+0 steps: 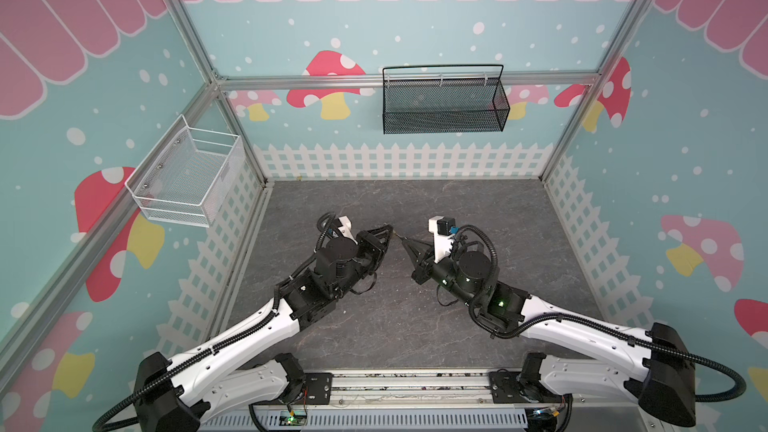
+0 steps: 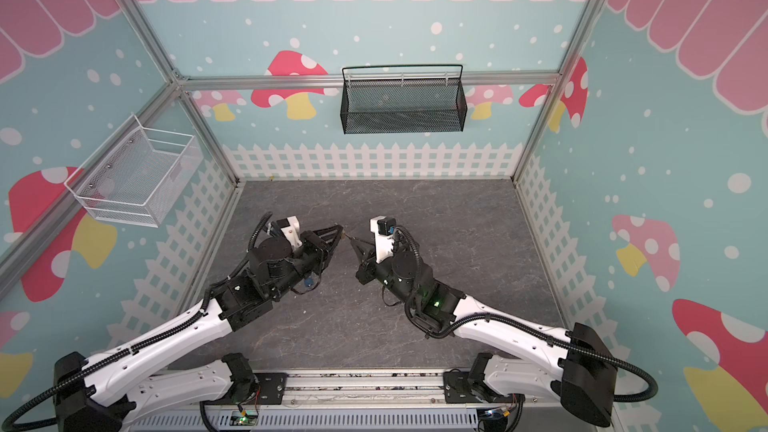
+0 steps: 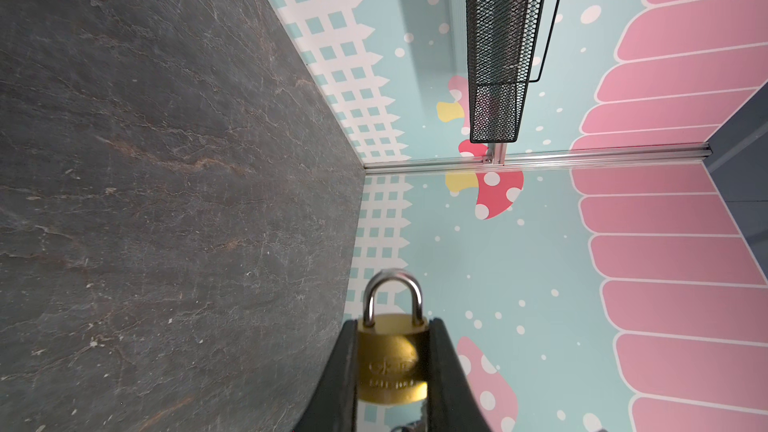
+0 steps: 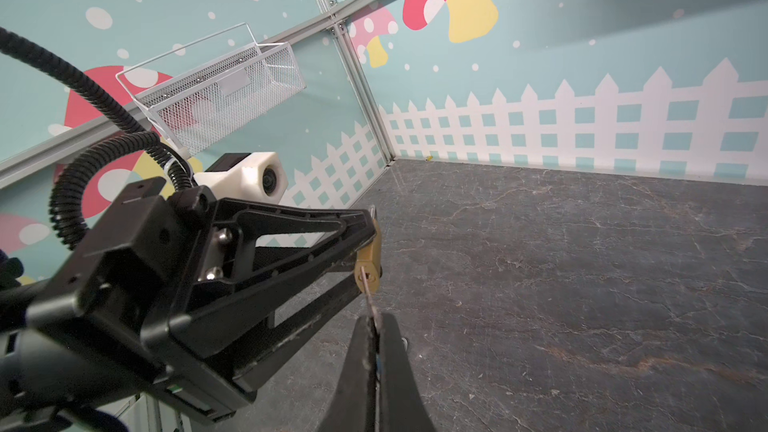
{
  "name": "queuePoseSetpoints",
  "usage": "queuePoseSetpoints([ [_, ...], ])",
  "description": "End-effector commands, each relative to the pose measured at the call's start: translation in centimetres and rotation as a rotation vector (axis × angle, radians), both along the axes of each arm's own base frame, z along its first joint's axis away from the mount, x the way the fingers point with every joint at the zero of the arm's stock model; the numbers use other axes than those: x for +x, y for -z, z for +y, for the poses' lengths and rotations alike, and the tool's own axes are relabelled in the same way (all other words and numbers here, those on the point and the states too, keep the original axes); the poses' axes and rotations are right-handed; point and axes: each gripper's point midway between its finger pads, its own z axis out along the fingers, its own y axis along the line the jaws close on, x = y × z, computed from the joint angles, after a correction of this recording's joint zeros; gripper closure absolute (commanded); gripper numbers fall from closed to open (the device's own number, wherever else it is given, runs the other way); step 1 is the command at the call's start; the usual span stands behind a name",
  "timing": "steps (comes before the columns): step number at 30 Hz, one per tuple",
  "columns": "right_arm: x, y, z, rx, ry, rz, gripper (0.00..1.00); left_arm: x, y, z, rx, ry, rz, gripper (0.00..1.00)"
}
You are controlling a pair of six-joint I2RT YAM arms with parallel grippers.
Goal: Unlock with the key
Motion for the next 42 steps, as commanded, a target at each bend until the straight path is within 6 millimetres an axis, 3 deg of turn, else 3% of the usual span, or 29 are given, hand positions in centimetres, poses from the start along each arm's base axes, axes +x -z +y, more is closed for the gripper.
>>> queuePoseSetpoints([
  [1, 0.0, -0.7, 0.4, 0.009, -0.008, -0.016, 1.0, 0.0, -0.2, 0.2, -0.003, -0.007, -0.012, 1.0],
  [22, 0.9, -0.3, 1.0, -0.004, 0.016, -0.012, 1.0, -0.3, -0.5, 0.0, -0.019, 0.01, -0.016, 1.0],
  [42, 2.5, 0.6, -0.7, -0.06, 0.136, 0.029, 1.0, -0.2, -1.0, -0.2, 0.032, -0.023, -0.048, 1.0],
])
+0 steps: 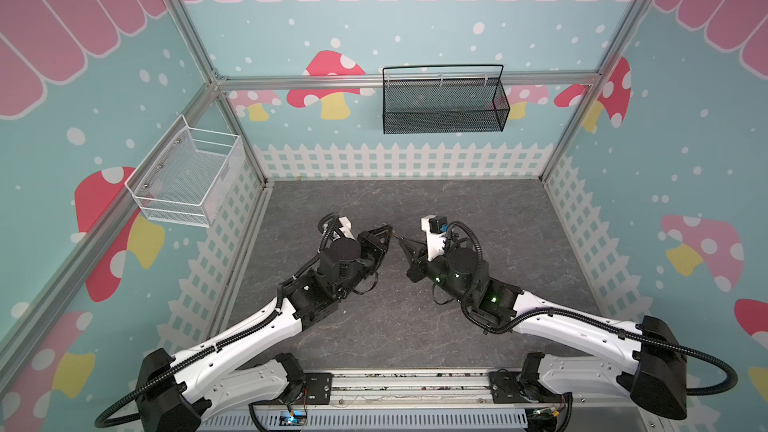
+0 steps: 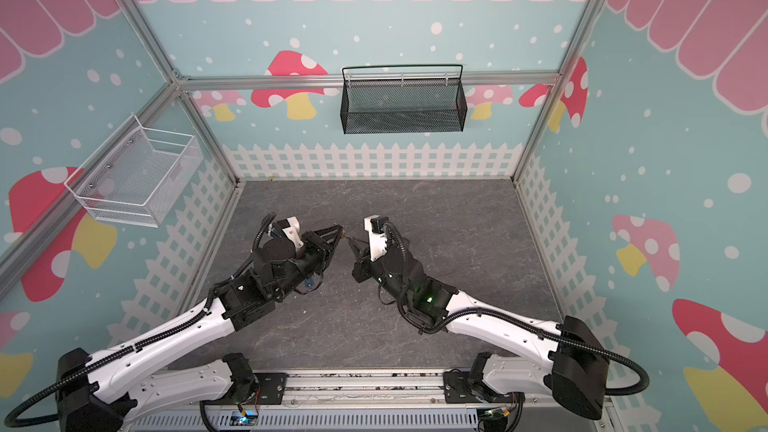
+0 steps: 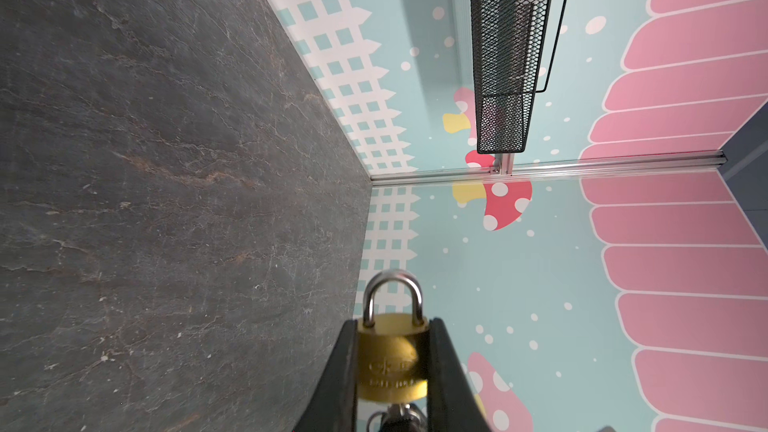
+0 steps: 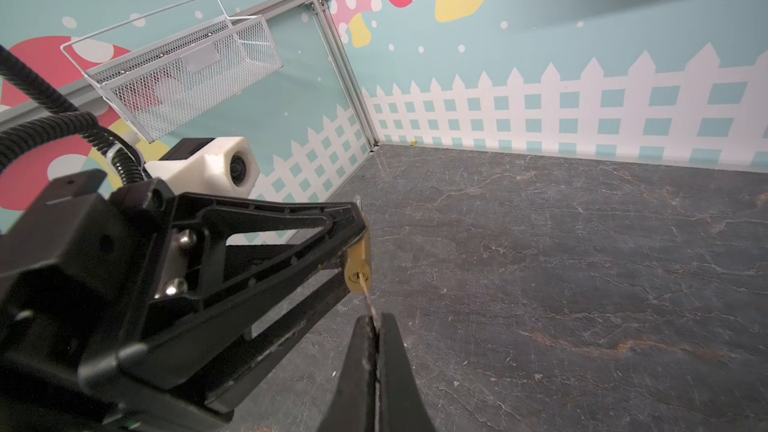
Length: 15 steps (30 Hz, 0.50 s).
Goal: Unlock with the key
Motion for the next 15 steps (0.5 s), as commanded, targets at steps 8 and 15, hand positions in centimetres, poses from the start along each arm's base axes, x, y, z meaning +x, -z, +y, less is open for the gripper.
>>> queuePoseSetpoints([
  [8, 0.4, -1.9, 1.3, 0.105, -0.03, 0.07, 1.0, -0.4, -1.4, -1.1, 0.064, -0.008, -0.075, 1.0],
  [15, 1.0, -3.2, 1.0, 0.127, 0.013, 0.08, 1.0, -1.1, -0.7, -2.5, 0.077, 0.026, -0.075, 1.0],
])
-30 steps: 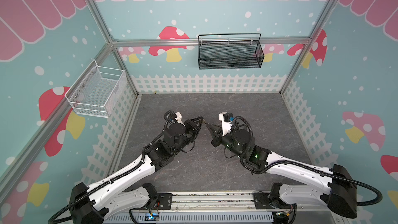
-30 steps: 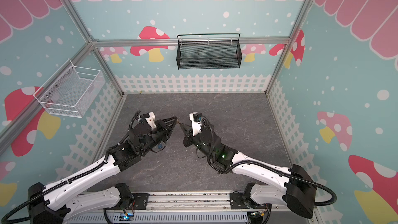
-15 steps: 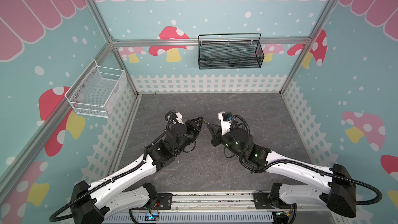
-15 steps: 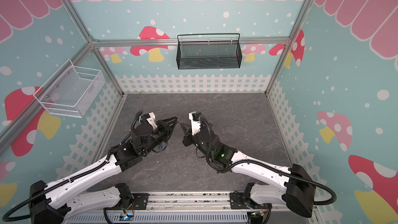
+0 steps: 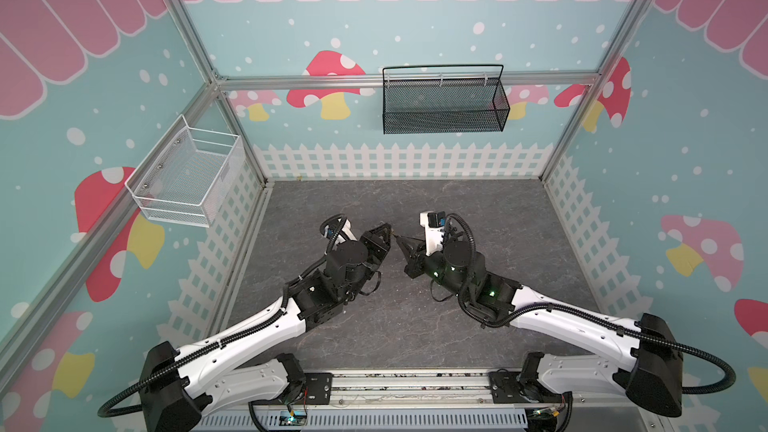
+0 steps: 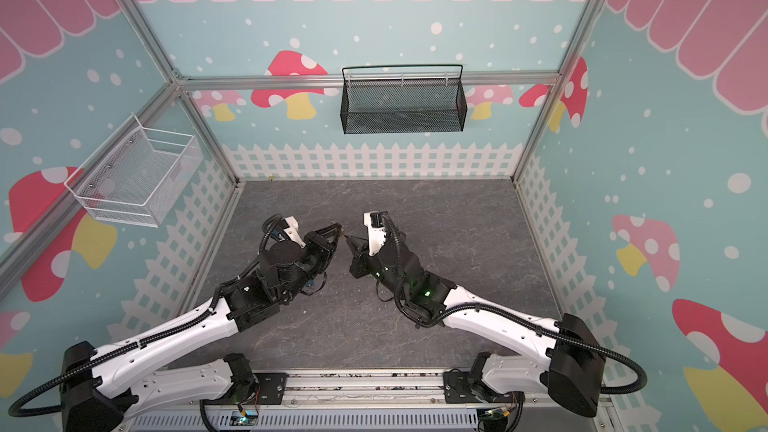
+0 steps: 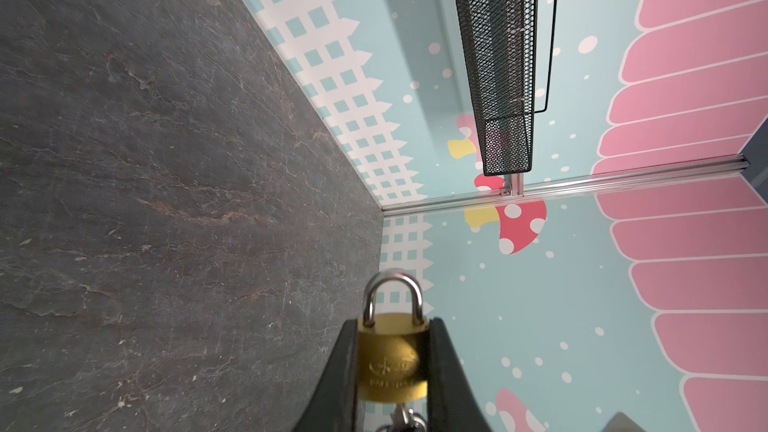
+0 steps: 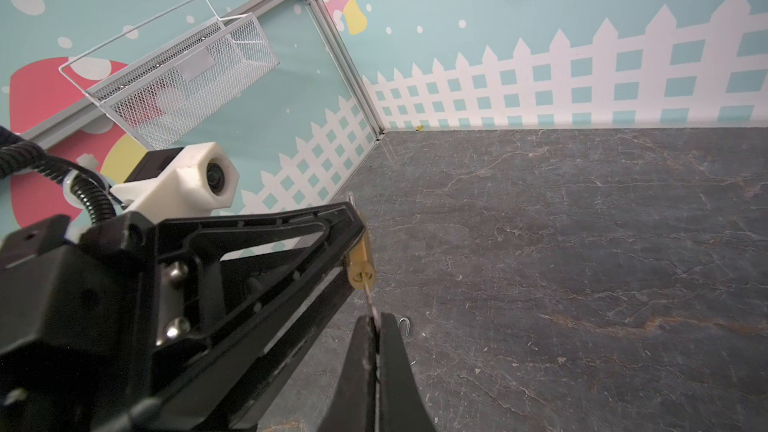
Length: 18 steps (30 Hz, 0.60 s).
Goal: Unlock with the key
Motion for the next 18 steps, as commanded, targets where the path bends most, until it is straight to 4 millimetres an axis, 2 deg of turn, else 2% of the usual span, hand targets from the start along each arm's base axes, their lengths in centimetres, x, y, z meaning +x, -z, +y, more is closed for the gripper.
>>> queuePoseSetpoints([
  [1, 0.9, -3.0, -0.1, 0.083, 0.05, -0.024, 1.0, -1.6, -0.5, -3.0, 0.003, 0.125, -0.014, 1.0],
  [4, 1.2, -3.7, -0.7, 0.112, 0.087, -0.022, 1.0, -2.0, 0.1, -3.5, 0.035, 0.13, -0.014, 1.0],
  [8, 0.8, -4.4, -0.1, 0.189, 0.05, 0.005, 1.0, -1.9, 1.1, -4.3, 0.018, 0.145, 0.008, 1.0],
  [13, 0.6, -4.7, 0.0, 0.233, 0.041, -0.003, 1.0, -2.2, 1.2, -5.7, -0.011, 0.192, 0.034, 1.0],
  [16, -0.1, -6.0, -0.2, 0.295, 0.005, -0.066, 1.0, -2.4, 2.3, -6.1, 0.002, 0.201, 0.088, 1.0],
  [18, -0.6, -7.1, 0.3, 0.29, -0.042, -0.111, 1.0, -2.3, 2.5, -6.1, -0.005, 0.197, 0.092, 1.0],
])
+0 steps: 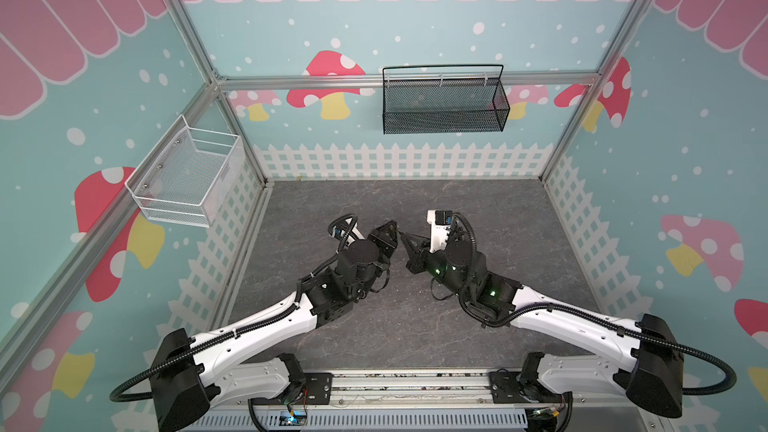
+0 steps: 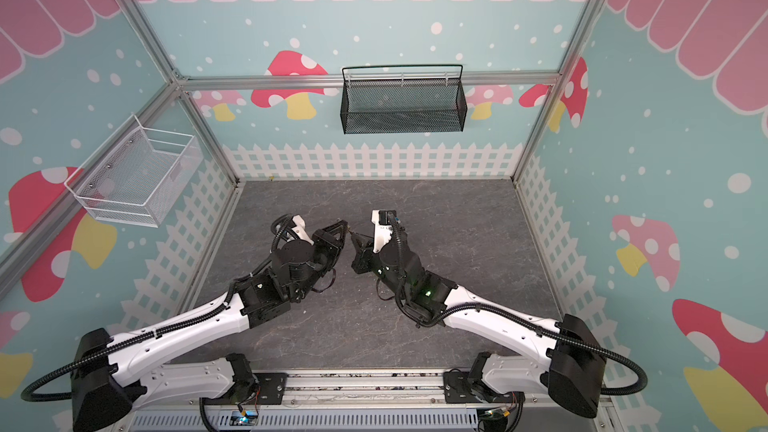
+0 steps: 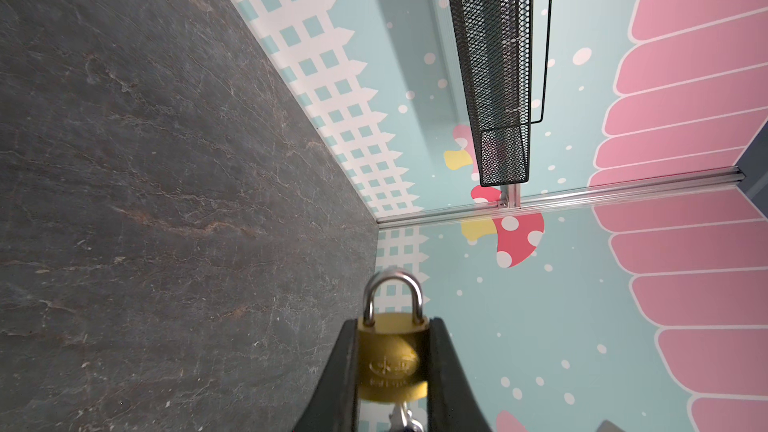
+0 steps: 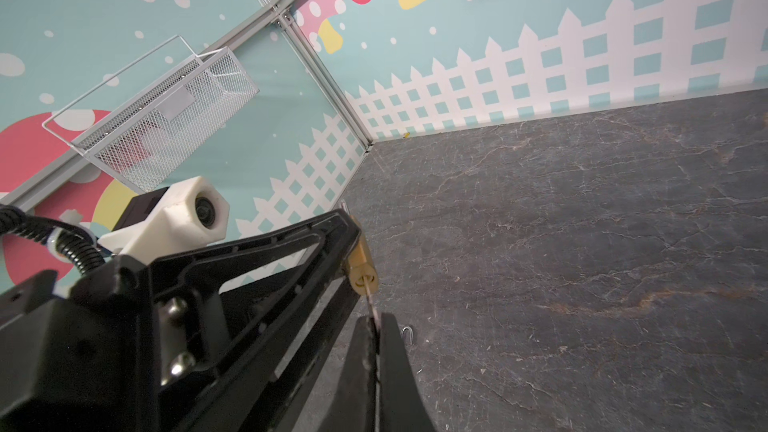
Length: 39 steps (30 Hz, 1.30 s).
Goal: Unlock with the key
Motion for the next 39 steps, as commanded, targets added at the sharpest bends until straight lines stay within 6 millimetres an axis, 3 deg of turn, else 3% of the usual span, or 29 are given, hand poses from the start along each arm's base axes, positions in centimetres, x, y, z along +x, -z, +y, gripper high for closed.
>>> queuePoseSetpoints([
  [1, -1.8, -7.3, 1.7, 0.197, -0.131, -0.188, 1.0, -3.2, 2.3, -4.3, 0.02, 0.228, 0.101, 1.0],
  [5, -2.0, -6.1, 1.8, 0.159, -0.15, -0.198, 1.0, -3.3, 1.9, -3.6, 0.024, 0.215, 0.103, 1.0],
  [11, -3.6, -7.1, 2.1, 0.162, -0.23, -0.312, 1.0, -3.4, 1.9, -4.0, -0.013, 0.253, 0.111, 1.0],
  [16, -2.3, -5.9, 0.6, 0.086, -0.123, -0.296, 1.0, -3.5, 1.8, -3.5, 0.001, 0.249, 0.116, 1.0],
  [19, -2.4, -5.9, 0.8, 0.075, -0.139, -0.306, 1.0, -3.5, 1.7, -3.5, 0.011, 0.25, 0.109, 1.0],
  [25, -2.5, -5.9, 0.8, 0.273, -0.217, -0.129, 1.0, -3.0, 2.6, -4.0, 0.019, 0.247, 0.105, 1.0],
  [32, -1.6, -6.5, 0.2, 0.352, -0.238, 0.017, 1.0, -3.0, 3.2, -4.5, 0.032, 0.273, 0.109, 1.0],
  [35, -0.9, -5.7, -0.4, 0.393, -0.243, 0.088, 1.0, -3.1, 3.4, -4.5, 0.042, 0.283, 0.109, 1.0],
  [39, -1.2, -6.3, 0.0, 0.444, -0.283, 0.12, 1.0, -3.2, 4.8, -4.9, 0.058, 0.3, 0.142, 1.0],
])
